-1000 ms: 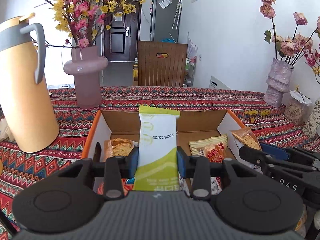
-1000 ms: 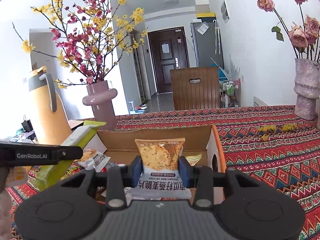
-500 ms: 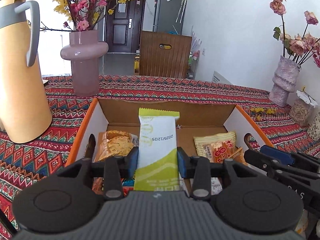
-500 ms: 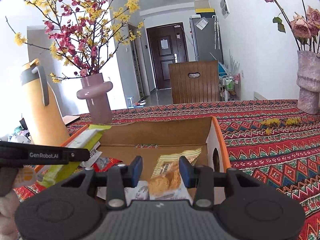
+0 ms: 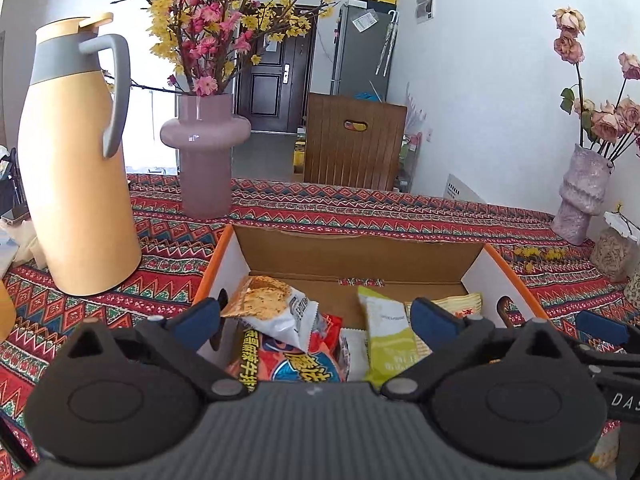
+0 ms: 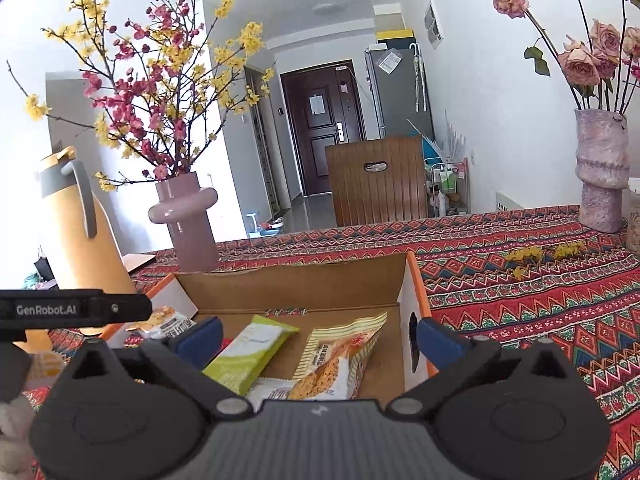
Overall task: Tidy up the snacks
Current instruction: 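Return to the pile and grasp another oat cracker packet with the right tool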
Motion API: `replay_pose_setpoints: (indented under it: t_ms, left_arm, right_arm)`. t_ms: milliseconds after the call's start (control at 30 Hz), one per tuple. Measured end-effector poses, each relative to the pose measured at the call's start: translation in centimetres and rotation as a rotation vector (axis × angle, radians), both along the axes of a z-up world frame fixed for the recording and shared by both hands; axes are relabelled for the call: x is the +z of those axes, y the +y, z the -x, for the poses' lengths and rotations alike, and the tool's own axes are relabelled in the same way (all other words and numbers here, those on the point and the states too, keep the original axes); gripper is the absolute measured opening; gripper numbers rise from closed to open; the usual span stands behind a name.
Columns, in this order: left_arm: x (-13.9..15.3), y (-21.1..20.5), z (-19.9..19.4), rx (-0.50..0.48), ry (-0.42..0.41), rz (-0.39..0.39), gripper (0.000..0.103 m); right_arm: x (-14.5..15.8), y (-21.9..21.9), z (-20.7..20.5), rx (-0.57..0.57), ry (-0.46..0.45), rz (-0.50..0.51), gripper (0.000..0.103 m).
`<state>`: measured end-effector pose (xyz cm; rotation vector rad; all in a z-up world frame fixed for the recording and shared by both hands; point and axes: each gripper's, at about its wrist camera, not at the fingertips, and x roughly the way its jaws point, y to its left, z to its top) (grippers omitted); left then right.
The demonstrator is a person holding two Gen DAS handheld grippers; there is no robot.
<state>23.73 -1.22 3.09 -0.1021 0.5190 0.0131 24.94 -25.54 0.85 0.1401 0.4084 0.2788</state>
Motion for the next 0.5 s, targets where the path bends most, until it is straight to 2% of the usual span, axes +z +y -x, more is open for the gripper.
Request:
replay_pose_setpoints:
  t_ms: [500]
  left_arm:
    - [0.5, 0.5, 3.3, 0.000, -0.002, -0.005, 0.103]
  right_arm:
    - [0.4, -0.4, 3.3, 0.004, 0.015, 0.000, 0.103]
